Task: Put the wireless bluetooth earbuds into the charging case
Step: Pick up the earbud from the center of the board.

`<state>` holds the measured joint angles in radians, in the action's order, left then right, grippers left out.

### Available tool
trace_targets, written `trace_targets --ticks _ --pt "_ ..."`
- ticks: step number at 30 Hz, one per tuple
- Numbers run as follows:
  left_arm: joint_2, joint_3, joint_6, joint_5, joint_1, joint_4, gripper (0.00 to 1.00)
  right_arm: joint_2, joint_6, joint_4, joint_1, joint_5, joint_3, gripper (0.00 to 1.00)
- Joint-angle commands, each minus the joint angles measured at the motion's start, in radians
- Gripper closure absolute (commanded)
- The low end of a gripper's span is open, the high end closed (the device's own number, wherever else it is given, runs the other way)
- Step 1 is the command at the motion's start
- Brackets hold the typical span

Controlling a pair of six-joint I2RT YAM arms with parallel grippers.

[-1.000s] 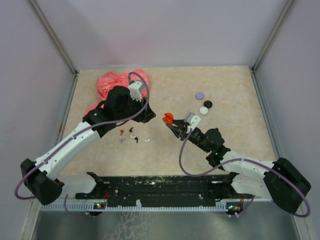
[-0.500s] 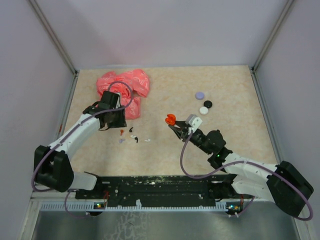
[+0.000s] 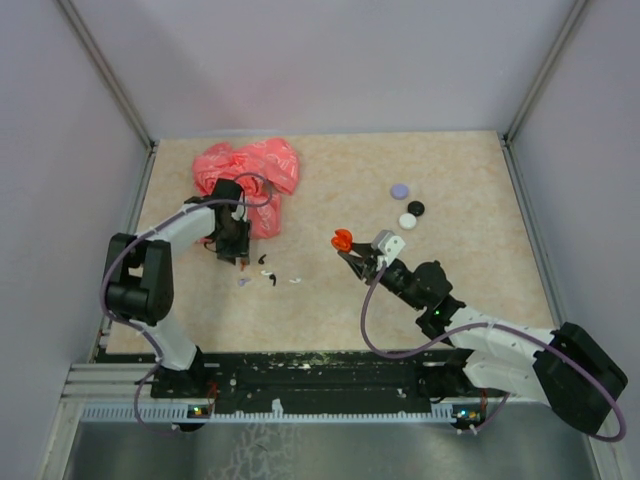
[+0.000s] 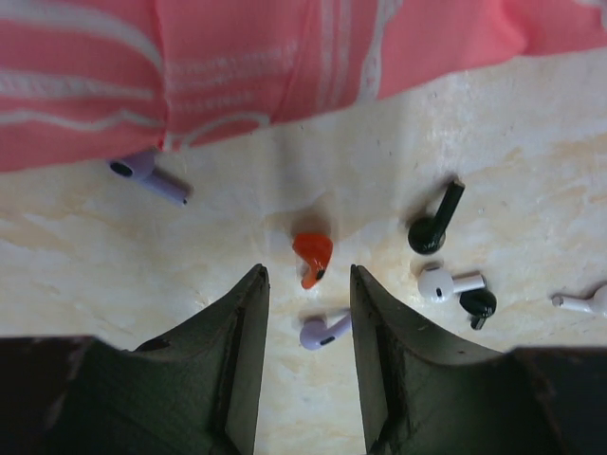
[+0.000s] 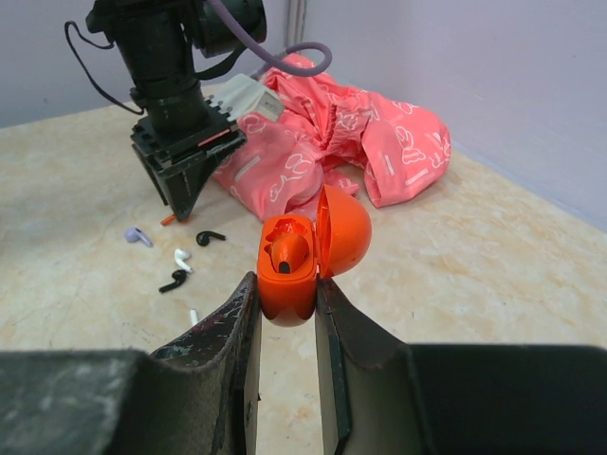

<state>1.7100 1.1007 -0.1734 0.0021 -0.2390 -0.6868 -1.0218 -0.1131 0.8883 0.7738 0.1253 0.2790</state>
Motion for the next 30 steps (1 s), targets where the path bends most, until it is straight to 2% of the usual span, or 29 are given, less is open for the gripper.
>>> trace_targets --ticks 1,9,30 --pt "0.051 0.079 0.060 0.032 0.016 -0.026 0.56 0.022 -0.006 0.047 -0.006 -0.007 -0.004 1.00" --pt "0.122 0.125 0.095 0.047 0.020 -0.066 0.58 0.017 0.002 0.060 -0.013 -0.005 -0.010 1.00" --pt "0.193 0.122 0.110 0.049 0.007 -0.078 0.68 0.019 0.021 0.063 -0.021 0.009 -0.008 1.00"
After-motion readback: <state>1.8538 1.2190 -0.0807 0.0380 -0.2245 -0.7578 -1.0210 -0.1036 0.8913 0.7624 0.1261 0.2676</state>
